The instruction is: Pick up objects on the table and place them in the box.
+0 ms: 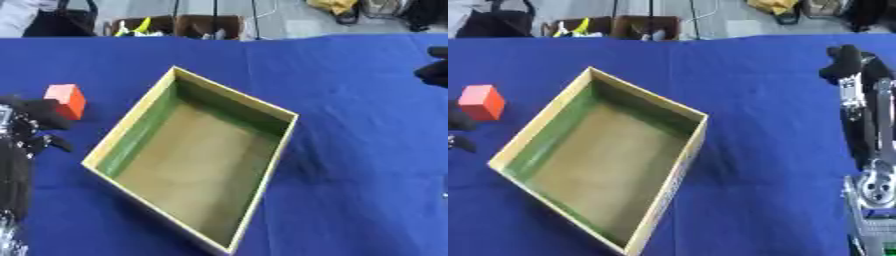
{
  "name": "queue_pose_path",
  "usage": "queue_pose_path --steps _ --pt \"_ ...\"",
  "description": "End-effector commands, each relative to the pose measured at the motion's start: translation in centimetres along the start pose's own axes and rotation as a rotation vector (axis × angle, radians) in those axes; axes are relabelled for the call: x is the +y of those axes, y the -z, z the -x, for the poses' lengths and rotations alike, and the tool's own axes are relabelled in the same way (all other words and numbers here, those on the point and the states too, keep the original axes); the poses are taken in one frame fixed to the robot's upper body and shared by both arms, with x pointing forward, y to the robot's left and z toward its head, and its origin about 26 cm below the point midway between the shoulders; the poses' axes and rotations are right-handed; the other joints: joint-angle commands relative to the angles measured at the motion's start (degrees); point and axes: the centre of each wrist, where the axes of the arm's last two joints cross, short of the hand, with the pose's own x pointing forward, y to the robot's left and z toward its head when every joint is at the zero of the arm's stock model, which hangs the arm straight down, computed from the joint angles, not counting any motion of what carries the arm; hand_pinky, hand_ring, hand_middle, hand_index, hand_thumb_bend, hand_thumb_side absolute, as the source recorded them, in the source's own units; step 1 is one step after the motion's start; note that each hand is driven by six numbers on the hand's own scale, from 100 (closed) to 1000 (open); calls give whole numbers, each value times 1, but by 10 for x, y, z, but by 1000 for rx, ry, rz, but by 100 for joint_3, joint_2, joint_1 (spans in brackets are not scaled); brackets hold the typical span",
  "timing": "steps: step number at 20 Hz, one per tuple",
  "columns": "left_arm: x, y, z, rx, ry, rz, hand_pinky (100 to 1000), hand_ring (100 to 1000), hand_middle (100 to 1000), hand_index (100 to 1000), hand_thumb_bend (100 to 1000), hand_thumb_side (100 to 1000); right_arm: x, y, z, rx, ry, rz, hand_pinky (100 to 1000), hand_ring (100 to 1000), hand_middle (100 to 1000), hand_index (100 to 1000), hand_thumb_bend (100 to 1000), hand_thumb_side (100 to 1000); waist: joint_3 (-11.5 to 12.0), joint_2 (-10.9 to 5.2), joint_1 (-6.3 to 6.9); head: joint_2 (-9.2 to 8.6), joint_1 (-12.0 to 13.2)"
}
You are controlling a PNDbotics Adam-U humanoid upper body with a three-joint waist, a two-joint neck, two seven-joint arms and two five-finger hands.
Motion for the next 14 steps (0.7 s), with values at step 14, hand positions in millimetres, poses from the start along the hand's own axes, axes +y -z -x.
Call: queue_pose_path --steps 14 --pt "58 63 -97 -517 549 73 475 598 568 730 100 751 -12 0 -1 -16 -55 -1 713 650 528 749 521 1000 76 -260 175 92 -172"
